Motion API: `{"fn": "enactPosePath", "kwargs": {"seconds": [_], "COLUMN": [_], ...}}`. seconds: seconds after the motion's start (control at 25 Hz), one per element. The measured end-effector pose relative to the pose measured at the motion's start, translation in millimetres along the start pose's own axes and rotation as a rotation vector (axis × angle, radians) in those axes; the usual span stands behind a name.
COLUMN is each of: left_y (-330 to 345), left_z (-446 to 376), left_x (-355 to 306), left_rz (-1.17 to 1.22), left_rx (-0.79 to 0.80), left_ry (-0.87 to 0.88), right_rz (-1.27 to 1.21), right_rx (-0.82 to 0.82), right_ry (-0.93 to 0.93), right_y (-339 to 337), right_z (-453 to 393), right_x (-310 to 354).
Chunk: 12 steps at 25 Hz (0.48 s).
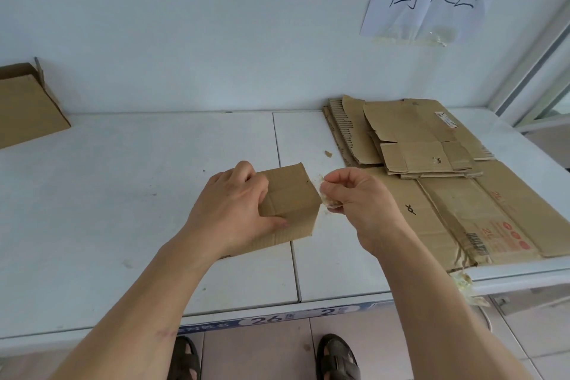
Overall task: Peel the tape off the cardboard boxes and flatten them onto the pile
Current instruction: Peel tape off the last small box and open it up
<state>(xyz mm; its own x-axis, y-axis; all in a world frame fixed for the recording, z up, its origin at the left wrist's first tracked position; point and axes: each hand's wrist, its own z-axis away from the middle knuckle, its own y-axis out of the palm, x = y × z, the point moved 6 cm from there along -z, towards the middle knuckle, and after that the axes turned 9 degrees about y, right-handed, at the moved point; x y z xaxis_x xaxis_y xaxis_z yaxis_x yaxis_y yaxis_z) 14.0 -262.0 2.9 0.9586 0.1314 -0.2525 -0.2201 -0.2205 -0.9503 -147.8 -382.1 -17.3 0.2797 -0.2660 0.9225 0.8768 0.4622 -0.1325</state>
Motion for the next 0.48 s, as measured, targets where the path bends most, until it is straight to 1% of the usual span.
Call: {"fn": "enactPosePath", "kwargs": {"seconds": [0.08,0.16,0.2,0.28,0.36,0.48], "left_y": [2.4,8.1,10.6,11.6,8.8,4.5], "left_z": [3.5,5.6,6.1,8.0,11.1,11.8], "left_x": [-5.9,-17.5,-24.6,-38.8,-49.5,-74.8], "left_rz": [0.047,0.072,0.059,0.007,-0.017,-0.035], "left_rx": [-0.001,0.033,0.044,0.018,-0.027,-0.049], "left_ry": [0.017,0.042,0.065,0.107,0.094,0.07], "right_rz": [-0.034,-0.082,-0.137,-0.224,-0.116,0.175], "right_rx": [-0.041,-0.078,-0.093,-0.151,-0.239,-0.352], "right_ry": [0.007,-0.02,-0.051,-0.113,-0.107,-0.057], "right_y": [-14.4,-32.1,-42.8,-71.8,-100.7,-139.3], "right_z": [7.1,18.0,25.3,42.3,59.9,84.8], "right_x": [-4.2,-8.6,-9.9,-12.9,-21.4,-42.7]}}
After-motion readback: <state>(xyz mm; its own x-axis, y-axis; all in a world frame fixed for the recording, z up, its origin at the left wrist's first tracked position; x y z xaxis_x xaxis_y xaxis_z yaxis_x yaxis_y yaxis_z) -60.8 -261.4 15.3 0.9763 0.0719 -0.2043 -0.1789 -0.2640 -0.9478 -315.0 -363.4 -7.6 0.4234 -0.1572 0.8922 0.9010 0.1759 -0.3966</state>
